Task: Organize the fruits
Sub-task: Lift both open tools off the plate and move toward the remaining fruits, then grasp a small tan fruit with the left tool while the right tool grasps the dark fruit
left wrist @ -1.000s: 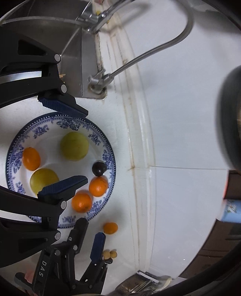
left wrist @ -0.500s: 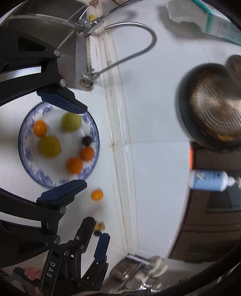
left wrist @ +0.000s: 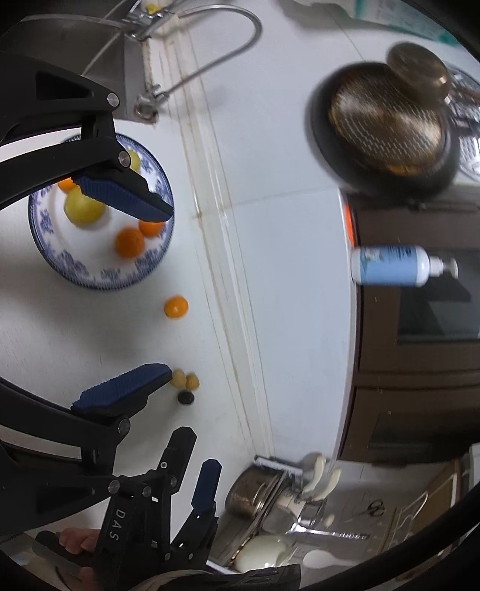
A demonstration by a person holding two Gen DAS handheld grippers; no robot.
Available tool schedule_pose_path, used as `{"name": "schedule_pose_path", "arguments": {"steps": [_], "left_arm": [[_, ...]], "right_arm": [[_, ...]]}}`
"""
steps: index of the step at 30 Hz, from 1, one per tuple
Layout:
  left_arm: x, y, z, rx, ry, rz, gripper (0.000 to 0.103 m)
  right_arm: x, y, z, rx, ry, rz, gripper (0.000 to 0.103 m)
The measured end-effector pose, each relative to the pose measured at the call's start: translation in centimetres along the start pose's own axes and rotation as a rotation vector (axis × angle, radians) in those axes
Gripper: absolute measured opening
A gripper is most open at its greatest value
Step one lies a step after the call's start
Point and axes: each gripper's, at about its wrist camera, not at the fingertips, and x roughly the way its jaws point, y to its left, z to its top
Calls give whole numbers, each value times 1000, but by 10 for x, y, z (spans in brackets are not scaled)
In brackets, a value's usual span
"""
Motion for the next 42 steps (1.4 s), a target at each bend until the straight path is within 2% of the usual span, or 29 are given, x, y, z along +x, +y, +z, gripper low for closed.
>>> {"name": "schedule_pose_path", "arguments": {"steps": [11,19,26,32,36,39,42], "left_arm": [[30,-41,4,57,2,-86,80],[66,-67,4,143,8,-148,79],[101,-85,8,264,26,-201,79],[137,-96,9,332,77,-228,79],[157,-98,6,360,114,-240,73],[172,-99,2,380,148,-262,64],[186,-103,-2,403,173,-275,62]], "right_arm": [[-14,-45,-9,23,-2,-98,61],[-1,-66,-16,-46,48,-145,61],[27,-81,-16,-94,108,-114,61],[59,-90,-18,-152,178,-91,61],[85,-97,-20,-187,232,-74,61],[99,-99,-23,-226,258,-76,61],[110,-100,-26,-271,269,-74,61]]}}
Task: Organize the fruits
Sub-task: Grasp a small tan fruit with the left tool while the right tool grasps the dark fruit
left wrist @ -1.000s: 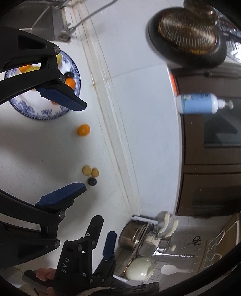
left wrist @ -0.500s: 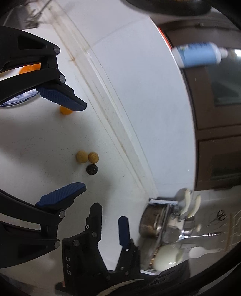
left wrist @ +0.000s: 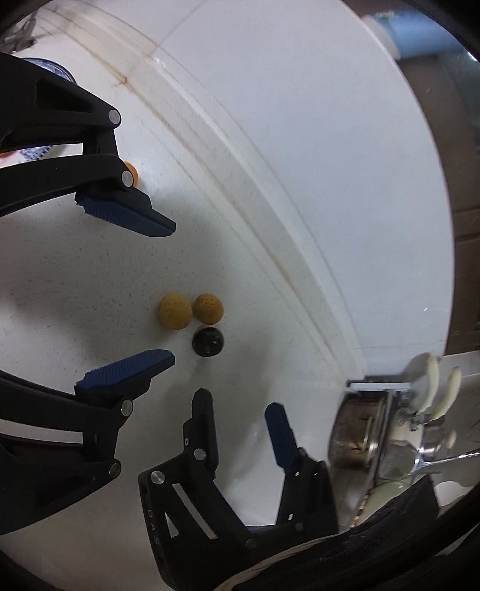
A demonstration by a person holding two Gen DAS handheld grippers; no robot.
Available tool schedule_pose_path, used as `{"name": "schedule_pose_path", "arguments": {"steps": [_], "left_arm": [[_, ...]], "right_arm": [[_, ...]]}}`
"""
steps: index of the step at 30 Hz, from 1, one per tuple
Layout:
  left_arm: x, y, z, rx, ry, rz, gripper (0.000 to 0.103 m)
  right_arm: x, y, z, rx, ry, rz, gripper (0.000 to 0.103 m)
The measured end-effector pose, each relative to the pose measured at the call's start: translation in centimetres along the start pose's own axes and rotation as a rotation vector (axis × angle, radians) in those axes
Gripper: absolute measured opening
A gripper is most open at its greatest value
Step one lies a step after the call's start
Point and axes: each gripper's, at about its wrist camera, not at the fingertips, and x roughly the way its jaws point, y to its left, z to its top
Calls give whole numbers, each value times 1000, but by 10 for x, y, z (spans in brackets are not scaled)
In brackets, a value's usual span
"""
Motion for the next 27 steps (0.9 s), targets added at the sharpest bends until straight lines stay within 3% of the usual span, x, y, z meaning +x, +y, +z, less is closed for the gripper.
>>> {"name": "schedule_pose_path", "arguments": {"steps": [9,11,23,27], "left_arm": [[29,2,0,23,58,-46,50],[35,3,0,28,74,-61,43],[54,-2,8,66,107,-106,42],[55,0,10,51,111,-123,33]], "right_arm": [[31,-3,4,-59,42,60,53],[37,-2,5,-70,51,66,51],[58,1,16,-119,69,123,46],[61,0,19,-114,72,156,44]]}}
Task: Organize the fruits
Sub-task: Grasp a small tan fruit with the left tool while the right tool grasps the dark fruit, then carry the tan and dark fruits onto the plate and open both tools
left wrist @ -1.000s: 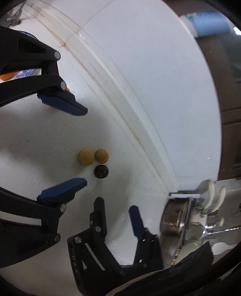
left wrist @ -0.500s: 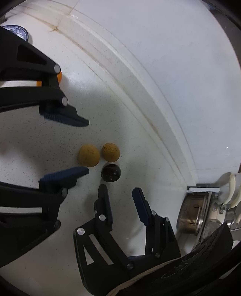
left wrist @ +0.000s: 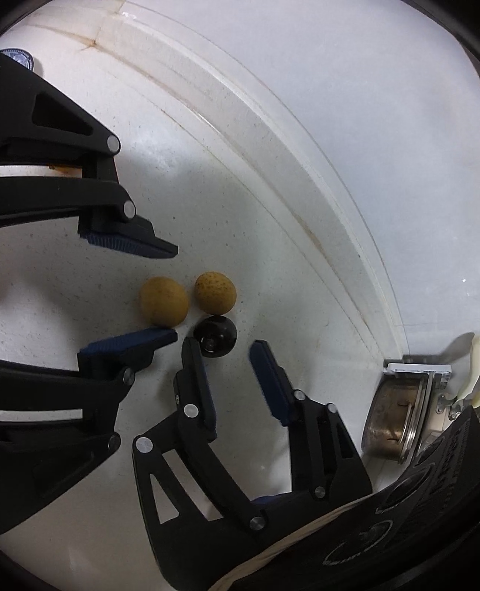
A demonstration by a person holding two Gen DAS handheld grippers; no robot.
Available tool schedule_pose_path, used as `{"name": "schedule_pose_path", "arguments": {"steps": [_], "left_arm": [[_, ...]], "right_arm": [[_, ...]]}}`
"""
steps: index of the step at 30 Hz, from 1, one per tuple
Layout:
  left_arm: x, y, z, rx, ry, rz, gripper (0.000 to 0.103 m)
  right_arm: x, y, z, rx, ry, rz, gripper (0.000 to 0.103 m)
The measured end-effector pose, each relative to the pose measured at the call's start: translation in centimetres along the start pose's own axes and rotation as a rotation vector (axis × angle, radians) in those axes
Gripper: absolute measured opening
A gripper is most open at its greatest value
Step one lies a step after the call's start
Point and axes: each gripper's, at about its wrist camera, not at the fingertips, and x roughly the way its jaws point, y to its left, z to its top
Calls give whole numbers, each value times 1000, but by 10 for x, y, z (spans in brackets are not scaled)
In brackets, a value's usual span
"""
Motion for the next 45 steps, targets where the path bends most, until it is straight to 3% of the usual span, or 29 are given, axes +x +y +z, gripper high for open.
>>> {"name": "schedule_pose_path", "arguments": {"steps": [1,6,14,23,45], "left_arm": [[-1,2,-2,-3,2,-5,28],[-3,3,-4,-23,2,-5,28],[-27,6,-12,-155,-49,60,28],[-67,-5,-33,-235,-109,104,28],[-188,-25,-95,-453,-255,242,28]], "right_arm": [[1,0,0,3,1,11,41],[3,2,0,7,5,60,28],[-7,1,-7,84,-26,56,27],[-40,6,-18,168,-113,18,27],[-145,84,-23,249,-303,19,27]]}}
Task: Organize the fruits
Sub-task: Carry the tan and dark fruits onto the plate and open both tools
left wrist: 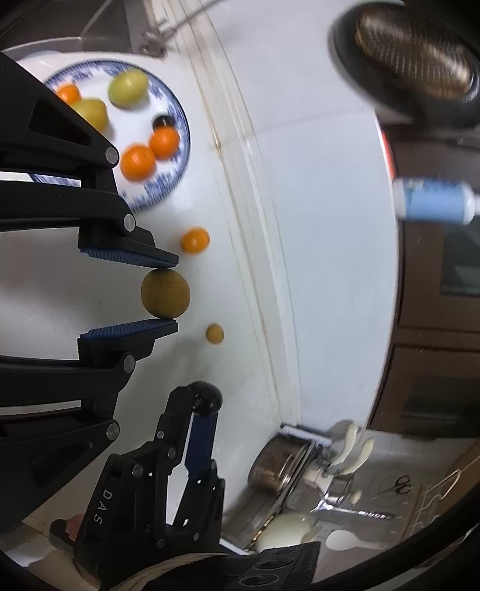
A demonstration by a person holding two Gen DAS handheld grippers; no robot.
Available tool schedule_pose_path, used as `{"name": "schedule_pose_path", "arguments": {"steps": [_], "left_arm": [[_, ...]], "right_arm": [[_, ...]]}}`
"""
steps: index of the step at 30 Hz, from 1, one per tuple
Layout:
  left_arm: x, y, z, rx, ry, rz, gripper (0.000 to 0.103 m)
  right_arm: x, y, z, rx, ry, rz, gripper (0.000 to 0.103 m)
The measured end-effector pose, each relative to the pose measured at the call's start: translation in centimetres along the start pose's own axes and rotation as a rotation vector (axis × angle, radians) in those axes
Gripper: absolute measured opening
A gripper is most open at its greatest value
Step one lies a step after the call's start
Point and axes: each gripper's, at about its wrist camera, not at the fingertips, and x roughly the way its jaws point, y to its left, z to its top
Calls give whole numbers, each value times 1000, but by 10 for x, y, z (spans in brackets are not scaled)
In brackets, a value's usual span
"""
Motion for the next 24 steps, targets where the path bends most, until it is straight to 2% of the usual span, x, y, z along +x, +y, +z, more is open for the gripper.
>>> {"name": "schedule_pose_path", "arguments": {"steps": [9,24], "left_arm": [[-39,18,-14,-63,-42,62,28],[-83,62,-41,-142,-87,195,28]], "right_arm": [[-16,35,0,40,-32,34,27],[-11,92,8,-8,-41,113,27]]}}
